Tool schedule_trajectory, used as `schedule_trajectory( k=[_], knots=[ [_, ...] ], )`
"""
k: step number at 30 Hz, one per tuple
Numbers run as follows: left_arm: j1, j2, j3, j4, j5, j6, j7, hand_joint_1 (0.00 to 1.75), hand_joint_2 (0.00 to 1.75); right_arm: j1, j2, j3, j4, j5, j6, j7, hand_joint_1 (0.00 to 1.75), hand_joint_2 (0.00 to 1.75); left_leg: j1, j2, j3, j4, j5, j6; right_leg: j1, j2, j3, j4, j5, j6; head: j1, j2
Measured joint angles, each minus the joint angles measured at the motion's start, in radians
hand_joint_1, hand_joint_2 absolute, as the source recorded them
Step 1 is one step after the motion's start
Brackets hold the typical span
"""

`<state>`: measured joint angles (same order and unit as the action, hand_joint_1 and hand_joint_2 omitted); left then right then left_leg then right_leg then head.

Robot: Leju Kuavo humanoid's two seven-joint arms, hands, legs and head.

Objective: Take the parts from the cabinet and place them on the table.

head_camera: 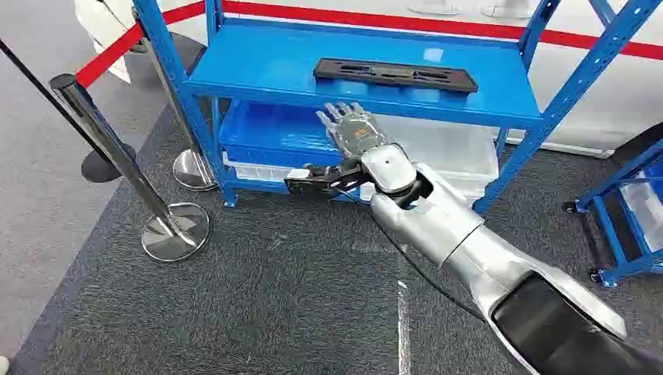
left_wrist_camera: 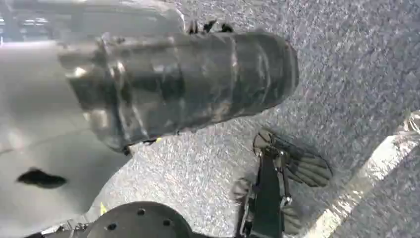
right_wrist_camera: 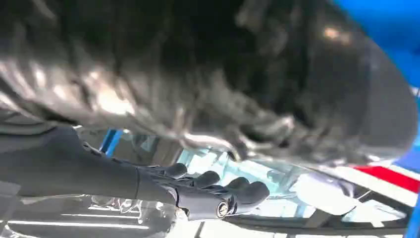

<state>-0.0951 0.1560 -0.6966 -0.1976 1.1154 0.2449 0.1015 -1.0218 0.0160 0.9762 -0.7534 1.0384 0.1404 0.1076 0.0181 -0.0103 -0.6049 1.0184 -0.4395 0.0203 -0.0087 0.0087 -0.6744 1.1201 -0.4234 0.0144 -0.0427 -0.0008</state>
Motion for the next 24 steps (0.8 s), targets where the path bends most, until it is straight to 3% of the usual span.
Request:
schedule_trajectory(
  k=[1, 2, 5, 7, 8, 10, 11, 12, 13, 14, 16, 17, 21, 23, 24],
  knots=[
    [0.000, 0.000, 0.000, 0.000, 0.000, 0.000, 0.000, 0.00, 0.00, -0.003, -0.002, 0.000, 0.000, 0.000, 0.000, 0.000, 0.00, 0.00, 0.000, 0.000, 0.004, 0.002, -0.006, -0.003, 0.001, 0.000, 0.024, -0.074, 0.027, -0.004, 0.000, 0.000],
    [-0.002, 0.000, 0.000, 0.000, 0.001, 0.000, 0.000, 0.00, 0.00, -0.006, -0.005, 0.000, 0.000, 0.000, 0.000, 0.000, 0.00, 0.00, -0.007, 0.000, 0.000, 0.007, -0.010, -0.010, 0.007, 0.001, 0.041, -0.087, 0.016, -0.006, -0.001, 0.000],
    [-0.004, 0.000, -0.001, 0.000, 0.002, -0.001, 0.000, 0.00, 0.00, -0.005, -0.007, 0.000, 0.000, 0.000, 0.000, 0.000, 0.00, 0.00, -0.003, -0.001, 0.001, -0.003, -0.007, -0.025, 0.010, 0.004, 0.040, -0.093, 0.010, -0.016, 0.000, 0.000],
    [-0.003, 0.001, -0.001, 0.000, 0.002, -0.001, 0.000, 0.00, 0.00, -0.008, -0.009, 0.000, 0.000, 0.000, 0.000, 0.002, 0.00, 0.00, 0.000, 0.003, -0.005, 0.011, -0.023, -0.035, 0.001, 0.003, 0.053, -0.110, 0.017, -0.027, -0.002, 0.000],
    [-0.003, 0.001, -0.001, 0.000, 0.002, -0.002, 0.000, 0.00, 0.00, -0.010, -0.009, 0.000, 0.000, 0.000, 0.000, 0.002, 0.00, 0.00, 0.000, 0.005, -0.022, 0.054, -0.050, -0.039, 0.001, 0.003, 0.055, -0.112, 0.016, -0.030, -0.004, 0.000],
    [-0.005, 0.002, -0.002, 0.000, 0.002, -0.002, 0.000, 0.00, 0.00, -0.010, -0.009, 0.000, 0.000, 0.000, 0.000, 0.001, 0.00, 0.00, 0.001, 0.005, -0.099, 0.208, -0.119, -0.044, 0.004, 0.002, 0.057, -0.111, 0.012, -0.039, -0.005, 0.000],
    [-0.005, 0.002, -0.003, 0.000, 0.002, -0.002, 0.000, 0.00, 0.00, -0.007, -0.009, 0.000, 0.000, 0.000, 0.001, 0.001, 0.00, 0.00, 0.001, 0.005, -0.134, 0.273, -0.137, -0.047, 0.006, 0.002, 0.057, -0.110, 0.010, -0.042, -0.006, 0.000],
    [-0.004, 0.002, -0.003, 0.000, 0.002, -0.002, 0.000, 0.00, 0.00, -0.005, -0.009, 0.000, 0.000, 0.000, 0.001, 0.001, 0.00, 0.00, 0.001, 0.005, -0.149, 0.296, -0.133, -0.049, 0.006, 0.002, 0.058, -0.109, 0.009, -0.043, -0.006, 0.000],
    [-0.002, 0.002, -0.003, 0.000, 0.002, -0.003, 0.000, 0.00, 0.00, -0.004, -0.009, 0.000, 0.000, 0.000, 0.002, 0.001, 0.00, 0.00, 0.001, 0.005, -0.142, 0.274, -0.107, -0.050, 0.007, 0.003, 0.059, -0.107, 0.007, -0.044, -0.006, 0.000],
    [-0.001, 0.002, -0.003, 0.000, 0.002, -0.005, 0.000, 0.00, 0.00, -0.005, -0.009, 0.000, 0.000, 0.000, 0.002, 0.002, 0.00, 0.00, 0.001, 0.005, -0.115, 0.212, -0.065, -0.049, 0.006, 0.004, 0.060, -0.104, 0.004, -0.042, -0.006, 0.000],
    [-0.003, 0.002, -0.003, 0.000, 0.000, -0.006, -0.003, 0.00, 0.00, -0.009, -0.010, 0.000, 0.000, 0.000, 0.003, 0.004, 0.00, 0.00, 0.001, 0.006, -0.035, 0.039, 0.015, -0.043, 0.006, 0.006, 0.064, -0.093, -0.007, -0.036, -0.006, 0.000],
    [-0.004, 0.002, -0.004, 0.000, 0.000, -0.007, -0.003, 0.00, 0.00, -0.012, -0.012, 0.000, 0.000, 0.000, 0.004, 0.006, 0.00, 0.00, -0.005, 0.005, -0.018, 0.025, -0.003, -0.039, 0.013, 0.007, 0.059, -0.089, -0.011, -0.030, -0.007, 0.000],
    [-0.005, 0.004, -0.012, 0.000, 0.000, -0.008, -0.003, 0.00, 0.00, -0.015, -0.022, 0.000, 0.000, -0.003, 0.015, 0.006, 0.00, 0.00, -0.004, 0.002, -0.020, 0.012, -0.002, -0.018, 0.013, 0.006, 0.056, -0.089, -0.010, -0.017, -0.005, 0.000],
    [-0.003, 0.003, -0.012, 0.001, 0.002, -0.009, -0.003, 0.00, 0.00, -0.018, -0.031, 0.000, 0.000, -0.003, 0.016, 0.011, 0.00, 0.00, 0.002, 0.004, -0.008, 0.003, -0.002, -0.007, 0.012, 0.002, 0.039, -0.049, -0.040, -0.004, -0.003, 0.000],
    [-0.003, 0.003, -0.012, 0.001, 0.003, -0.008, -0.003, 0.00, 0.00, -0.022, -0.034, -0.001, 0.000, -0.004, 0.016, 0.013, 0.00, 0.00, 0.002, 0.005, -0.006, 0.003, -0.004, -0.003, 0.010, 0.002, 0.008, 0.016, -0.072, 0.000, 0.000, 0.000]
  ],
)
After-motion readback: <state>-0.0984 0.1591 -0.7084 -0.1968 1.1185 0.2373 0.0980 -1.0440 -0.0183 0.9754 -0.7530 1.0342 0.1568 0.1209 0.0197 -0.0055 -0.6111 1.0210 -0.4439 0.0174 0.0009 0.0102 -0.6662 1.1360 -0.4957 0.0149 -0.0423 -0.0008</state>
